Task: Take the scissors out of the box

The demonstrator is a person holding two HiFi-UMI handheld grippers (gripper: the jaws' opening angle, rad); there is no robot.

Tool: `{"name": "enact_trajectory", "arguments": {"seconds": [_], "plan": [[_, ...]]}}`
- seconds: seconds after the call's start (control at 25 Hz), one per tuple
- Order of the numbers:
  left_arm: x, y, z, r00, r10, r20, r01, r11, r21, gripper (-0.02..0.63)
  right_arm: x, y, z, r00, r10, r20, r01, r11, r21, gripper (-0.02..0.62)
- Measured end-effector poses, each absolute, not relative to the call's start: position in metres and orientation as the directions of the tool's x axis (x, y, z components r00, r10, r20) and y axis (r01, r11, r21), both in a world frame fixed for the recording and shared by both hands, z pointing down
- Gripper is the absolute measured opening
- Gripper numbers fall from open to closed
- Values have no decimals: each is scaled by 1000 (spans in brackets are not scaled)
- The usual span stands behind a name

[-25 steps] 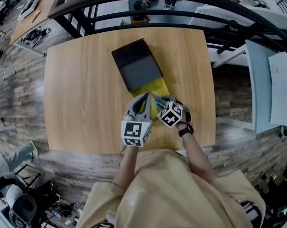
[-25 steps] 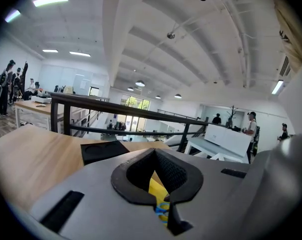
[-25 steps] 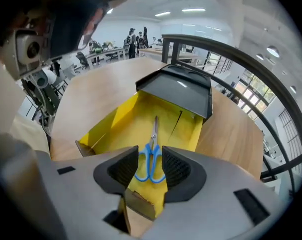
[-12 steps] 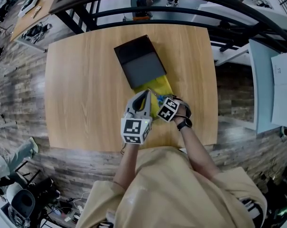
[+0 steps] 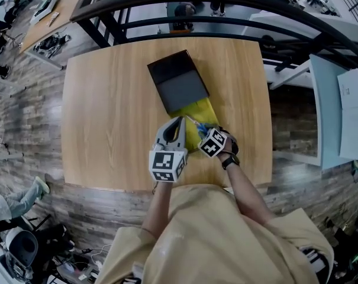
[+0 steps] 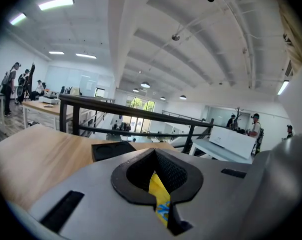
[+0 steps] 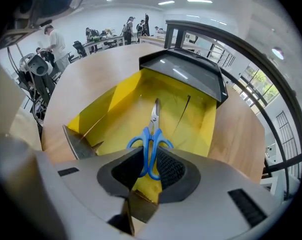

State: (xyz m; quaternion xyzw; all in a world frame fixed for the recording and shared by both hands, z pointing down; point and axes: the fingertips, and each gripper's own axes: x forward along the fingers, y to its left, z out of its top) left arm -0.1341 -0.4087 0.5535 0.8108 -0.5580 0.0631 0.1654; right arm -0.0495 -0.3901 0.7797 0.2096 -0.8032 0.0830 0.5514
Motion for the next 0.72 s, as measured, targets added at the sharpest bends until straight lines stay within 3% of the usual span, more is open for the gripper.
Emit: {"name": "enact_trajectory", "arguments": {"seconds": [0.36, 0.56, 0.72], "plan": [[-143, -393, 540, 341, -902, 267, -937, -301, 178, 12, -45, -399, 726, -404, -376, 834, -576, 812, 87, 80], [-137, -374, 530, 343, -906, 250, -936, -306, 174, 12, -40, -386, 694, -525, -423, 738, -662, 748, -42, 80], [-130, -360, 523, 354, -905, 235, -930, -313, 195, 12, -35, -368, 673, -531, -457, 713, -655, 755, -4, 80]]}}
